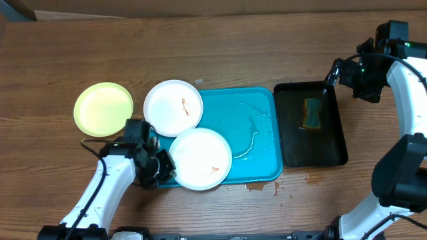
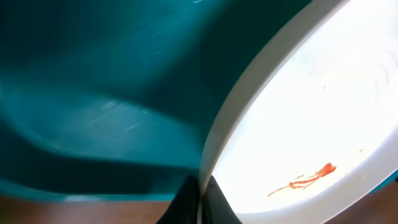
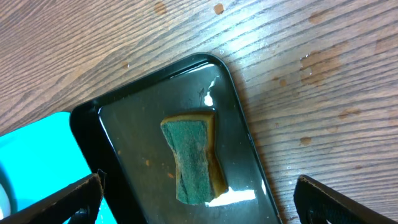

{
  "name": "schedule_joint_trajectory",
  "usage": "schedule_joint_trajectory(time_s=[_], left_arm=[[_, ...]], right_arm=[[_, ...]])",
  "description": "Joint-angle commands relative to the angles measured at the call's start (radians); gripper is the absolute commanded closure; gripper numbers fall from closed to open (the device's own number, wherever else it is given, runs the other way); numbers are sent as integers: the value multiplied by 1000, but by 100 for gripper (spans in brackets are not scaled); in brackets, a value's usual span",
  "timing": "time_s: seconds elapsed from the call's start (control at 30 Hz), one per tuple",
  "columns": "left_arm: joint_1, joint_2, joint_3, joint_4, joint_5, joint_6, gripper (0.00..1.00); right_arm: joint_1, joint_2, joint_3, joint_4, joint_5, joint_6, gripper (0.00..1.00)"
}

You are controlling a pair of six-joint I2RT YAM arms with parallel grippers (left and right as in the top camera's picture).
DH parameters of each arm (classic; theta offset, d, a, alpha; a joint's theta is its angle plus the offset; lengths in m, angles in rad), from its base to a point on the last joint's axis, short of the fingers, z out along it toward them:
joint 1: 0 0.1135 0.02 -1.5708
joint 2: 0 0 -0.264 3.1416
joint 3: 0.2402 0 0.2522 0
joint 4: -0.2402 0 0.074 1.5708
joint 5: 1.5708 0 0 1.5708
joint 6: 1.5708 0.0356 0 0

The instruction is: Clean dirty plates on tray and stack at the side

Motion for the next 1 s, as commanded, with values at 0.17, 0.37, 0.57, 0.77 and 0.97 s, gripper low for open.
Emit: schedule_joint_trajectory(time_s=[0.17, 0.37, 0.57, 0.77, 0.97], left_arm=[[-203, -2, 13, 268, -11, -177, 96], [-356, 1, 13, 427, -216, -247, 96], [-453, 42, 13, 505, -328, -307, 96], [-466, 147, 13, 563, -337, -348, 96], [-466, 171, 20, 636, -259, -333, 63]], right_arm=[[0, -32, 12, 3, -4, 0, 0], [0, -32, 12, 3, -4, 0, 0], [0, -32, 12, 3, -4, 0, 0], [0, -32, 12, 3, -4, 0, 0], [0, -32, 12, 3, -4, 0, 0]])
